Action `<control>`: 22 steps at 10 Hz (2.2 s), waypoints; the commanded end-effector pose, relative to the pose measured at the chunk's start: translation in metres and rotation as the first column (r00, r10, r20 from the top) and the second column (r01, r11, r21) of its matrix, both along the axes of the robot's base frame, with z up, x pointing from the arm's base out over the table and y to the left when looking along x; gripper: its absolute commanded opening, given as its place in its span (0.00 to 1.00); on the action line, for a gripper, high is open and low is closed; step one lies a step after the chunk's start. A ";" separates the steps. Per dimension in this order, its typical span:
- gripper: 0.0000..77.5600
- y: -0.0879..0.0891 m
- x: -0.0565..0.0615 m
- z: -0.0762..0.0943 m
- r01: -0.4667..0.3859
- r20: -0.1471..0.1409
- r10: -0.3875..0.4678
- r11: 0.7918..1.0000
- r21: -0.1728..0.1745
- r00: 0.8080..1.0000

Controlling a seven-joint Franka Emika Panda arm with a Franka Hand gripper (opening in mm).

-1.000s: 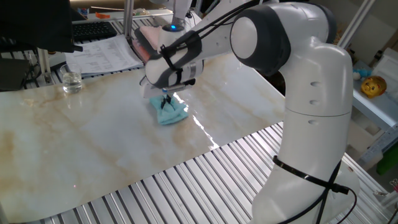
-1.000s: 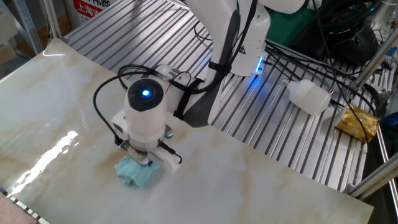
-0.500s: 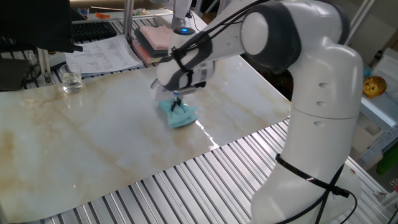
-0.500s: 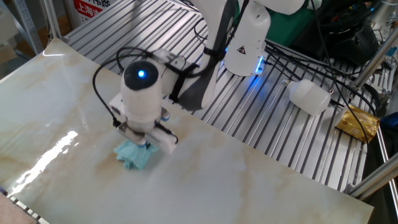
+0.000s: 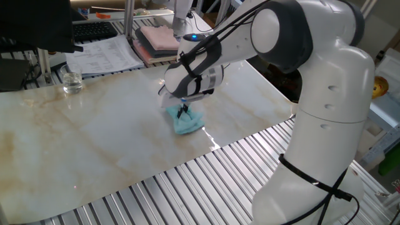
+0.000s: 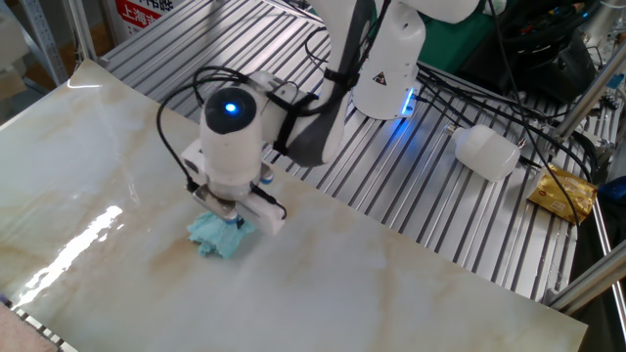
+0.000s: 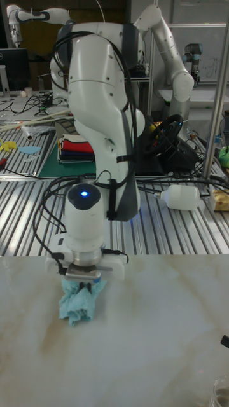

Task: Clean the tabletop with a sponge

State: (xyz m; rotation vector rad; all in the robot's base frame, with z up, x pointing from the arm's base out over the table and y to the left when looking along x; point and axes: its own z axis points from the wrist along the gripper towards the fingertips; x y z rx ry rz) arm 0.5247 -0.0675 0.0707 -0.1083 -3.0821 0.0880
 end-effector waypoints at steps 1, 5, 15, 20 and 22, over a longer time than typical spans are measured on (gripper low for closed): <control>0.02 0.070 -0.004 -0.006 0.076 0.018 -0.076 0.997 0.018 0.997; 0.02 0.120 -0.012 -0.004 0.105 0.025 -0.106 0.994 0.034 0.994; 0.02 0.161 0.000 0.001 0.098 0.043 -0.099 0.995 0.019 0.994; 0.02 0.130 0.053 0.020 0.081 0.041 -0.081 0.997 0.006 0.996; 0.02 0.115 0.061 0.011 0.056 0.057 -0.056 0.998 0.000 0.997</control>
